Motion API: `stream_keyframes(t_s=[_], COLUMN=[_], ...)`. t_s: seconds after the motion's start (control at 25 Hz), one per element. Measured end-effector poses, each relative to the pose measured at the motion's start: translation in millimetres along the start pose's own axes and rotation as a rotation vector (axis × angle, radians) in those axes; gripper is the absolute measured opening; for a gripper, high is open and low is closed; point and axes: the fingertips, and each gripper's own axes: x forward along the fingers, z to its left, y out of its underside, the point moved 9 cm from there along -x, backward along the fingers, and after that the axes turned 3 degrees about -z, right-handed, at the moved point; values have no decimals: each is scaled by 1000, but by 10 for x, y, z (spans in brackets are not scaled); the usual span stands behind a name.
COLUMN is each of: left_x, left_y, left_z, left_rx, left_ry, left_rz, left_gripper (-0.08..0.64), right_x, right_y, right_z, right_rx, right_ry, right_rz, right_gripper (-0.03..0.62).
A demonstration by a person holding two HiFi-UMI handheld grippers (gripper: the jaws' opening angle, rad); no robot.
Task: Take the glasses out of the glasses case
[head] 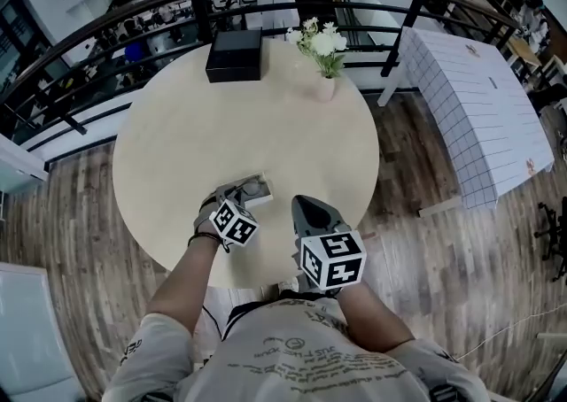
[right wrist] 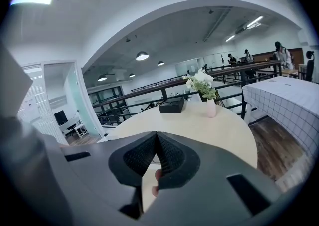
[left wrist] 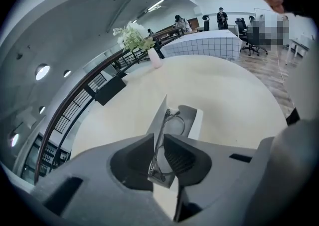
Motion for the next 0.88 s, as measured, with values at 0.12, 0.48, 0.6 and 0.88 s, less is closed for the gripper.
stream_keyframes(t_s=[0.12, 0.48, 0.6, 0.88], left_x=[41, 566, 595, 618], left_y=[18, -9, 19, 23], left_z=[33, -44, -37, 2], left_rx=[40, 85, 100, 66], left_ry=[-5, 35, 34, 55], left_rz=[41, 174, 205, 217], left_gripper=[57, 57, 57, 38], right_x=[30, 282, 288, 293], right_y=[-19, -15, -31, -55], right_z=[-26, -464, -470, -529], right_rx=[5, 14, 11, 14], right_ry=[-6, -35, -34, -16], right_rz=[11, 38, 42, 40], right_gripper=[9, 9, 9, 9])
